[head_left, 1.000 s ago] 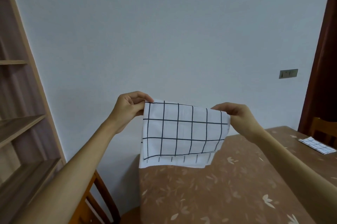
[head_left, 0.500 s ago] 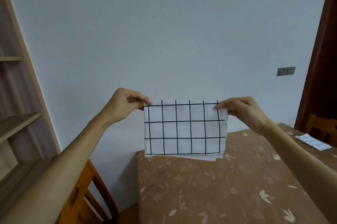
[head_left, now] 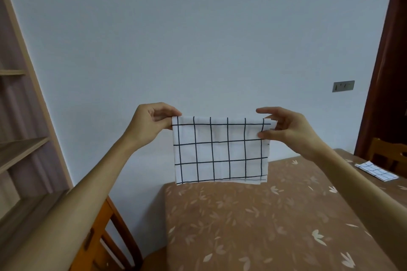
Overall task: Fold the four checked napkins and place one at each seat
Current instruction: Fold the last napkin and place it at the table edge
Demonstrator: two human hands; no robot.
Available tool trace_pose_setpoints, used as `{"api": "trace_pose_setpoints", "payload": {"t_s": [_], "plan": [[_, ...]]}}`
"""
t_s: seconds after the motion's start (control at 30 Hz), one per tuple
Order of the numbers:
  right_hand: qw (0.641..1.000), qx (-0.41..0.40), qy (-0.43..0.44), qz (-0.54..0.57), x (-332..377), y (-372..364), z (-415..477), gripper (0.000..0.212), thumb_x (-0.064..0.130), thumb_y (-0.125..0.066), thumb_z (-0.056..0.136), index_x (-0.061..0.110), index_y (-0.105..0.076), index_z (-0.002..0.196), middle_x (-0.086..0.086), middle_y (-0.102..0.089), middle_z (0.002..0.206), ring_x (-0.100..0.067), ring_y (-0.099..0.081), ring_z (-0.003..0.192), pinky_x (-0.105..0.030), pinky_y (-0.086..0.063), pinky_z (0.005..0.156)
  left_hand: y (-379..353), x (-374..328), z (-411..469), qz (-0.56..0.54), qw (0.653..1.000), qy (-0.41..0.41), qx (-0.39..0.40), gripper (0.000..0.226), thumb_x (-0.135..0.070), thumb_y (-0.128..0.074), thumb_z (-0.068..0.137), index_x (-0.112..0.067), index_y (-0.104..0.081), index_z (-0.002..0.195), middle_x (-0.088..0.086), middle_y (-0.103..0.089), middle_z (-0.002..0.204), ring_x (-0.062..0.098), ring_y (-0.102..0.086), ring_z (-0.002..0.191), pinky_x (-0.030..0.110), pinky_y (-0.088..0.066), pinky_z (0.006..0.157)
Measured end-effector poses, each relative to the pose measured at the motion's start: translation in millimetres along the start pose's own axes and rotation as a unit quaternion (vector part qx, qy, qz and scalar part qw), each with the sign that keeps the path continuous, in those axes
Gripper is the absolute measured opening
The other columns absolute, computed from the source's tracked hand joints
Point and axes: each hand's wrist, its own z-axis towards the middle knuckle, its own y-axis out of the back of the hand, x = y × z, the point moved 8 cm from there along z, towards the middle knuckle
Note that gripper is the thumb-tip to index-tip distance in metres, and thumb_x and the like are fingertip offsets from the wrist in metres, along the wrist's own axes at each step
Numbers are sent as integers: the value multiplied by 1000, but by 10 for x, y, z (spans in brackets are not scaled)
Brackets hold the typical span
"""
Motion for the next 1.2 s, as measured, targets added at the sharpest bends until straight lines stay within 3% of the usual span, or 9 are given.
{"api": "trace_pose_setpoints", "payload": {"t_s": [0.13,0.2,0.27,0.4,0.53,0.63,0.8,0.97,1.2], "plan": [[999,10,-14,32,19,-35,17,55,-11,-79,73,21,-70,117,4,-64,81,4,-64,82,-12,-52,76,-82,50,-1,54,996,57,39,38,8,-44,95,-13,-74,103,5,-78,100,23,-74,97,33,-59,82],[998,36,-20,54,70,-135,39,56,-14,-76,75,20,-68,119,1,-72,83,-11,-69,83,-26,-56,84,-266,27,-36,31,994,81,65,34,-18,-42,92,-17,-73,107,7,-77,102,26,-73,96,39,-54,85],[997,56,-15,49,158,-260,84,55,-13,-74,76,18,-67,120,-7,-76,93,-20,-69,86,-35,-54,85,-565,-30,-101,35,990,82,105,45,-51,-50,84,-21,-72,111,3,-77,102,22,-73,93,35,-52,85],[997,78,5,-15,317,-465,199,53,-8,-74,76,21,-66,119,-13,-74,90,-16,-65,79,-36,-50,79,-1151,-121,-253,114,976,70,171,69,-77,-67,68,-33,-67,120,-9,-75,102,3,-70,92,26,-55,88],[993,92,34,-68,434,-572,216,50,-6,-72,79,18,-64,122,-2,-71,87,-11,-67,75,-30,-55,82,-1383,-65,-286,117,981,79,131,25,-48,-72,87,-29,-70,101,-7,-75,92,8,-70,85,27,-57,79],[984,70,97,-131,498,-567,186,38,7,-70,87,20,-66,122,5,-73,97,-9,-68,88,-25,-54,87,-1348,4,-236,106,988,86,75,9,-29,-69,94,-22,-72,99,-2,-75,91,19,-71,87,32,-56,78],[952,67,184,-234,537,-618,84,33,26,-56,101,17,-60,133,7,-68,125,1,-58,111,-6,-42,91,-1250,78,-185,76,990,109,53,10,-25,-73,90,-18,-75,97,2,-77,92,20,-72,90,40,-58,86],[928,81,244,-270,575,-767,38,29,18,-45,106,11,-61,129,-7,-72,111,-26,-66,102,-34,-48,88,-1290,17,-194,66,990,103,64,11,-23,-74,90,-13,-74,96,4,-76,89,22,-71,88,42,-57,87],[926,53,288,-239,712,-797,-3,32,21,-50,104,14,-60,134,1,-71,120,-15,-65,110,-25,-49,93,-1259,-7,-208,29,991,110,74,17,-23,-73,91,-15,-75,106,5,-78,100,20,-72,96,41,-58,92]]}}
